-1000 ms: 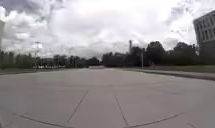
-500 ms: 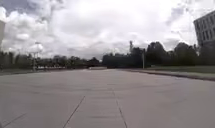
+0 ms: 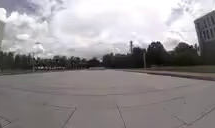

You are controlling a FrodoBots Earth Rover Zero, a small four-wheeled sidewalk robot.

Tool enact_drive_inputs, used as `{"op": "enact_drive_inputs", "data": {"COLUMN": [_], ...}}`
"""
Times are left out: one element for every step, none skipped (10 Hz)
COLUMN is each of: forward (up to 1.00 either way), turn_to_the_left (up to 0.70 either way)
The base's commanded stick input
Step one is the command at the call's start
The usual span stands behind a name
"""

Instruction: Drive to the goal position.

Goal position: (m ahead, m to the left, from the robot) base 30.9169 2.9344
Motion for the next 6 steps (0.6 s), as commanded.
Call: {"op": "enact_drive_inputs", "data": {"forward": [1.0,1.0,1.0,1.0,1.0,1.0], "turn_to_the_left": [0.01,0.01,0.01,0.01,0.01,0.01]}}
